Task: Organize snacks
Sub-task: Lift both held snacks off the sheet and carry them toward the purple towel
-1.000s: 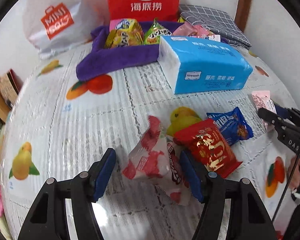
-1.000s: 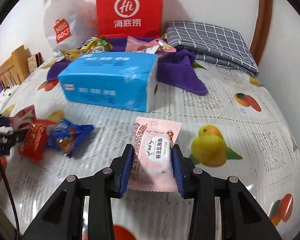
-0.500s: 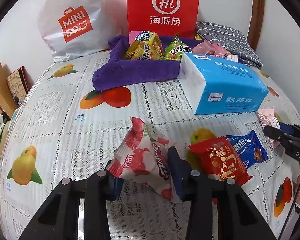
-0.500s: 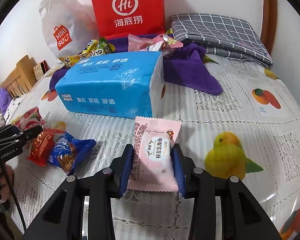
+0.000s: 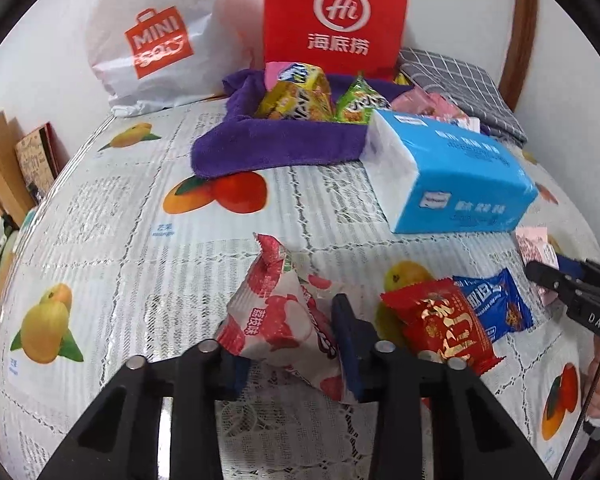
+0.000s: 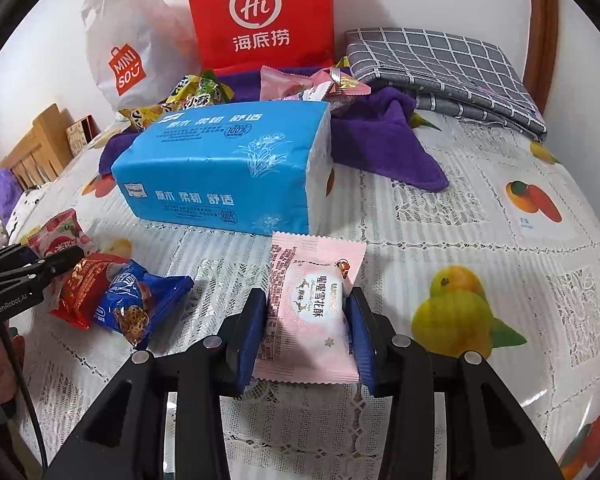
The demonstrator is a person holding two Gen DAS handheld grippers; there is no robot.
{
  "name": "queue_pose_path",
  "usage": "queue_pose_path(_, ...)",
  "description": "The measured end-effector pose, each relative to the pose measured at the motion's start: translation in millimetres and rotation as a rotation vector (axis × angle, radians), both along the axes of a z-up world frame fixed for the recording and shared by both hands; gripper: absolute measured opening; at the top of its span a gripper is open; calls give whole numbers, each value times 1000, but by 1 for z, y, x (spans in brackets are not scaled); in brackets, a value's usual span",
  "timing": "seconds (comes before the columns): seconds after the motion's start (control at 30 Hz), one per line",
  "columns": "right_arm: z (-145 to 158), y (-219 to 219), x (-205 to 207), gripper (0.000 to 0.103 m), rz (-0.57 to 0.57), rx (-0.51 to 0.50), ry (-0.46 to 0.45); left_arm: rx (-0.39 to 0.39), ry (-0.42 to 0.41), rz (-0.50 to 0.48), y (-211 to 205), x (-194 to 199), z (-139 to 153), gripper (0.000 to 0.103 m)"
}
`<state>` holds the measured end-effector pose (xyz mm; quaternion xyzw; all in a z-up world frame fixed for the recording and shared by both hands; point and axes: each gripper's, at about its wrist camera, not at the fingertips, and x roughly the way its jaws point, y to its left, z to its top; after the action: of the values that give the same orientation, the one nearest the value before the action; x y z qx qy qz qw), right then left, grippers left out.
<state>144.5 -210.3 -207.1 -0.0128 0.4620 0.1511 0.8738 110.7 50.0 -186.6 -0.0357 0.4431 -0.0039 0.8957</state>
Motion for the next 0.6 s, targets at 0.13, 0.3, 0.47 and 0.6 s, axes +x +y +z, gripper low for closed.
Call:
queue_pose_path(0.13, 0, -2, 0, 41, -7, 8, 0, -54, -9, 18, 9, -2, 0, 27)
queue_pose_path(0.3, 1, -3, -1, 39, -13, 9, -4, -58, -7, 37, 12, -7, 3, 26)
queue_pose_path(0.47, 2, -1, -6, 38, 4, -4, -12, -156, -14, 21, 21, -15, 17, 26)
queue_pose_path(0.6, 7, -1, -8, 37, 5, 4, -4, -204, -31, -1, 23, -19, 33, 26)
